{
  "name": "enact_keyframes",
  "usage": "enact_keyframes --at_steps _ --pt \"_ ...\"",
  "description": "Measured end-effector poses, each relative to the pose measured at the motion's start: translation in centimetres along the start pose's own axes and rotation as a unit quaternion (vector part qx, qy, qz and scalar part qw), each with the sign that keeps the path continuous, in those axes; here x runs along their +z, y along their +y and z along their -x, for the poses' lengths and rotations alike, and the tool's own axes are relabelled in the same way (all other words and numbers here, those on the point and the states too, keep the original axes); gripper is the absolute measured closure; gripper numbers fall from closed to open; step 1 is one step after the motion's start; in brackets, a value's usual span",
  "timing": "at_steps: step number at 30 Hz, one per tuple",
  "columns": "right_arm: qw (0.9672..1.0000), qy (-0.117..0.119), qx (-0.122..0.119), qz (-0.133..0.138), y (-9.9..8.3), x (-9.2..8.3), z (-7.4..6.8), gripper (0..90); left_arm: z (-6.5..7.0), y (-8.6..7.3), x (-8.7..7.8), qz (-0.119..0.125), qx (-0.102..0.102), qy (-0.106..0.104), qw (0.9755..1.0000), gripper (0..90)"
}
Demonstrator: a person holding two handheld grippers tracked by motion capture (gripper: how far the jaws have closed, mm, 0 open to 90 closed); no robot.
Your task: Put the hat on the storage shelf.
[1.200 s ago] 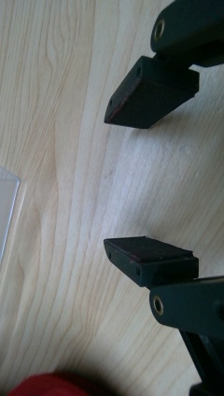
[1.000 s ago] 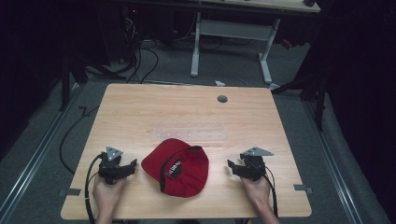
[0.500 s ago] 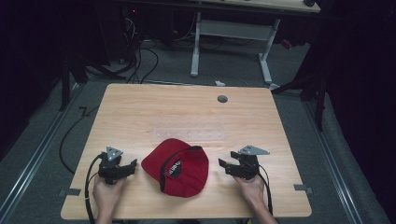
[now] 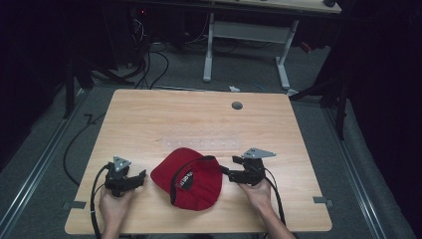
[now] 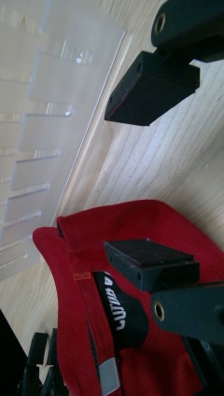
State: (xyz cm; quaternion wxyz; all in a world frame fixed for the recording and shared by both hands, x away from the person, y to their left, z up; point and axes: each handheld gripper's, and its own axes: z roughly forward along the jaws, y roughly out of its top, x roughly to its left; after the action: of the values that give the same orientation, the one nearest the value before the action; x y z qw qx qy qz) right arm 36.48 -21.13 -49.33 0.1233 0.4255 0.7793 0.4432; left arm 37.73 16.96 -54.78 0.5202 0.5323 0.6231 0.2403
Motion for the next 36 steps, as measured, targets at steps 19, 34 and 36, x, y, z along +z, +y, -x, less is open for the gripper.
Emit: enact_keyframes --at_steps 19,34,36 --pt "0.9992 0.021 -0.024 -0.022 2.5 3.8 -1.1 33.1 0.0 0.0 0.0 0.001 -0.001 0.000 1.0000 27.2" --pt "0.9977 0.046 -0.027 -0.042 3.2 6.8 -1.7 36.7 0.0 0.0 0.0 0.001 -0.001 0.001 1.0000 27.2" --pt "0.9973 0.050 -0.022 -0.050 3.1 7.3 -1.6 39.4 0.0 0.0 0.0 0.001 -0.001 0.001 1.0000 27.2"
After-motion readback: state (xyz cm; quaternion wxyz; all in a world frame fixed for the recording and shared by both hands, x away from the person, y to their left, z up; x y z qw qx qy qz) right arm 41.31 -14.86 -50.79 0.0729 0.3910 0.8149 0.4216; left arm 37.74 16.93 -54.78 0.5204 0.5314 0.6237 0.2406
